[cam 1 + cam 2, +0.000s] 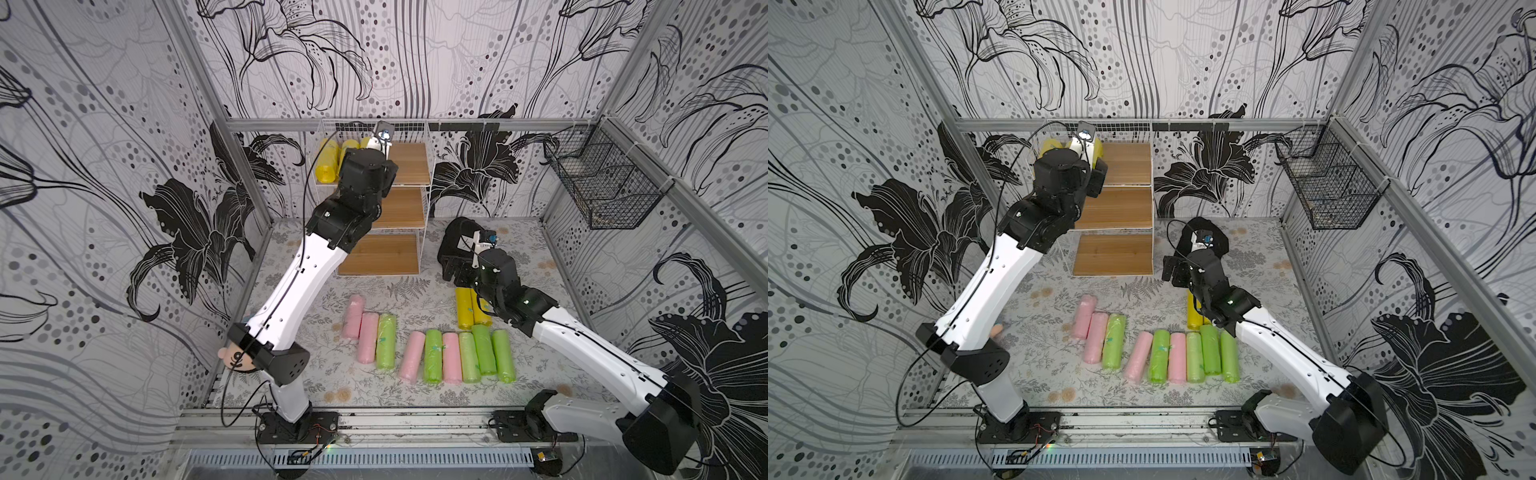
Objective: Sort the rolls of trash bags by color and place them on the shelf
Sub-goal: Place the roll of trash bags on the shelf, then pick up the roll of trash bags from the center of the board.
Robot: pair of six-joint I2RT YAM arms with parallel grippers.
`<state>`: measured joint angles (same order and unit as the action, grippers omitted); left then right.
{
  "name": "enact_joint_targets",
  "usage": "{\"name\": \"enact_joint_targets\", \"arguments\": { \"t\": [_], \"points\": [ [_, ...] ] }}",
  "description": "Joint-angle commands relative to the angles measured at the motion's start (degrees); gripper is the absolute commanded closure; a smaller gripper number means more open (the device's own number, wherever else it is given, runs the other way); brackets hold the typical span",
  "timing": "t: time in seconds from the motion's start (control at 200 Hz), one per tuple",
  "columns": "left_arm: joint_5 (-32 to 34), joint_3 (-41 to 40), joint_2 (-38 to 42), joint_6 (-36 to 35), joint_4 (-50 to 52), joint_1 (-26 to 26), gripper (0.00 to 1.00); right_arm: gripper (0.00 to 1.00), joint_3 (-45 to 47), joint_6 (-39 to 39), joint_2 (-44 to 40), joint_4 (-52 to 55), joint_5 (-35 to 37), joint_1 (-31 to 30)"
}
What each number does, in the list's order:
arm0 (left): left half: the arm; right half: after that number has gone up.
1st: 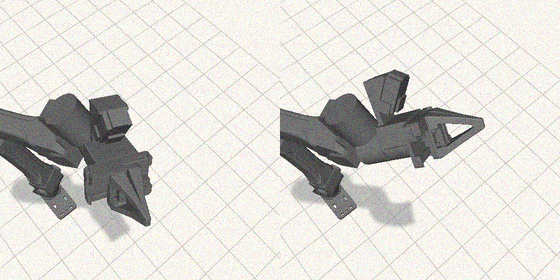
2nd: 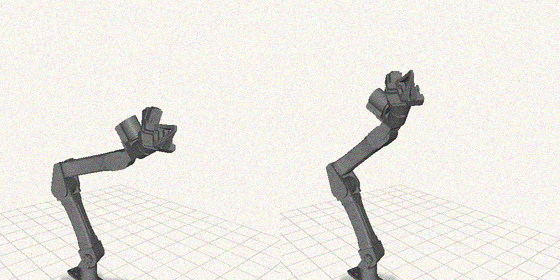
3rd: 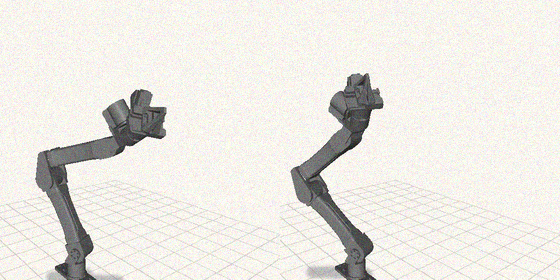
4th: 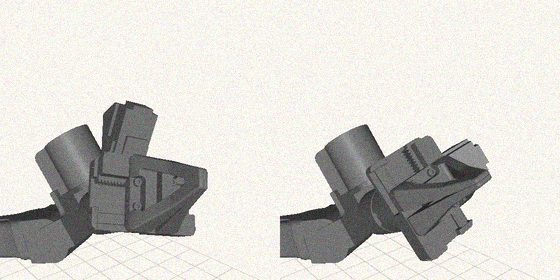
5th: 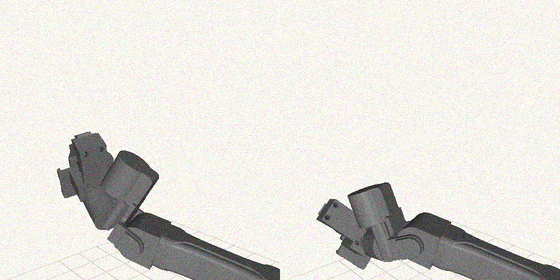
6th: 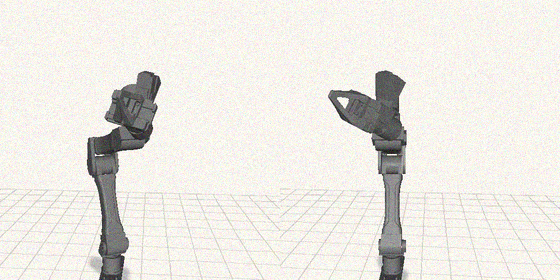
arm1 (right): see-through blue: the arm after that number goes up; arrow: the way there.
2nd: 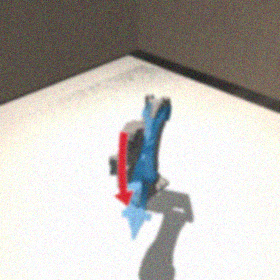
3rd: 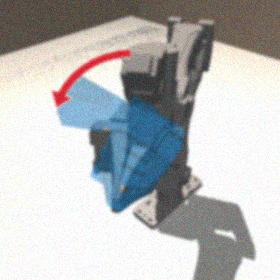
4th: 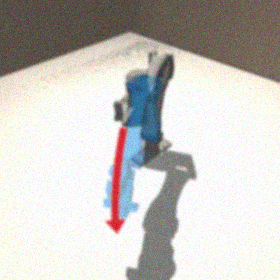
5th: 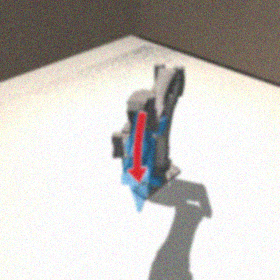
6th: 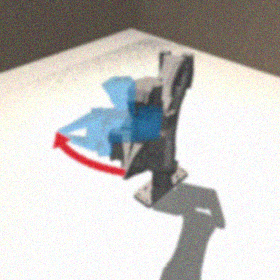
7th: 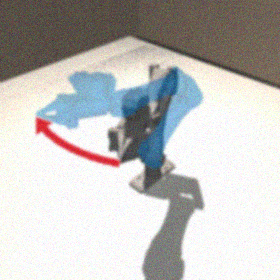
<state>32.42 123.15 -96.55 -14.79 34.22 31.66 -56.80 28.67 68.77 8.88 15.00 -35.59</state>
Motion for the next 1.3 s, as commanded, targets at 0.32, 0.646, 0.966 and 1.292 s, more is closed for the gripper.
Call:
{"name": "enact_joint_targets", "arguments": {
  "t": [0.32,0.646,0.966,1.292],
  "points": [
    [-19.77,-39.88,25.66,20.56,-10.78,-0.01,0.31,0.0,-3.94,-10.07,5.82,4.72,-0.59,0.34],
    [-26.42,-54.11,29.94,28.24,-13.29,0.03,0.31,0.0,-3.27,-10.3,8.57,6.1,-0.16,0.43],
    [-29.61,-64.98,27.16,33.84,-19.78,-0.01,0.31,0.01,-2.68,-9.39,8.62,9.1,0.63,0.43],
    [-27.59,-69.23,26.54,35.53,-21.57,-0.06,0.28,0.01,-1.57,-9.86,7.42,11.0,0.9,0.46]
  ]
}}
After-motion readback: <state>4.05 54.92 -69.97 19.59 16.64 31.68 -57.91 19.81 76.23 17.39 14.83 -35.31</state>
